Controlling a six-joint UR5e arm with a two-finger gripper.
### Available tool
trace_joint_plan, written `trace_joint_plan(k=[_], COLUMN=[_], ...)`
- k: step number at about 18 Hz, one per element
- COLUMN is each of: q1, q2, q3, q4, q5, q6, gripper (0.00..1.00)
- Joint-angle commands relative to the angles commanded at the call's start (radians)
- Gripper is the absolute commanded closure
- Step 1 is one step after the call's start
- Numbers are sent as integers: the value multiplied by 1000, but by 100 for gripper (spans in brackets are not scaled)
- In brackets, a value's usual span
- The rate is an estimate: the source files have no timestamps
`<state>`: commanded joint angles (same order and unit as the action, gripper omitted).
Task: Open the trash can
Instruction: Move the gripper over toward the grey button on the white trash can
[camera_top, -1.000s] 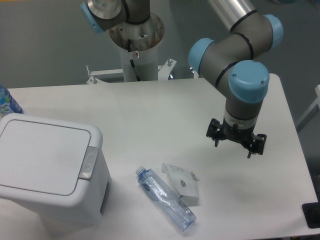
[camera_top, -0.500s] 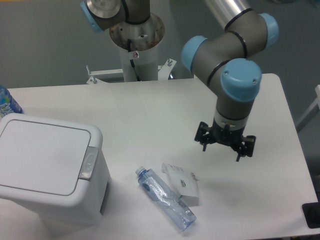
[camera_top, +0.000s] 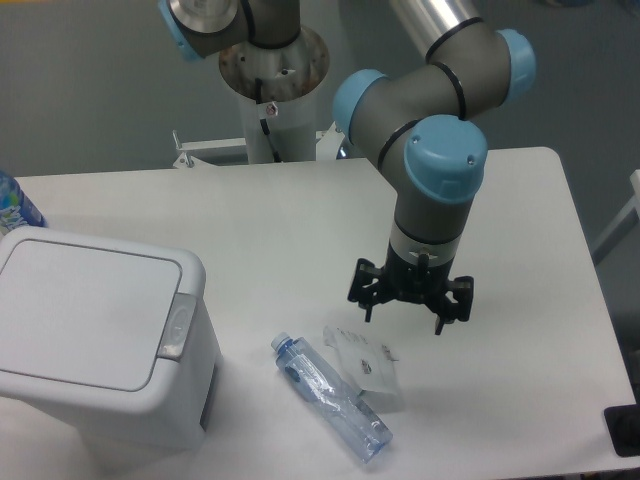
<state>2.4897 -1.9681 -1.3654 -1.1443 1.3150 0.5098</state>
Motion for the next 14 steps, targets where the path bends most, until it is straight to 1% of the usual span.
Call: trace_joint_plan(k=[2,4,7,10,14], q1=[-8,-21,-43,-69,-138], q2=[5,12,26,44,55], q3=[28,55,75,75,68], q4=[2,2,3,6,6], q5=[-80,-126,-174,-198,-195], q6=[-88,-155,-246,-281,-286], gripper=[0,0,0,0,0])
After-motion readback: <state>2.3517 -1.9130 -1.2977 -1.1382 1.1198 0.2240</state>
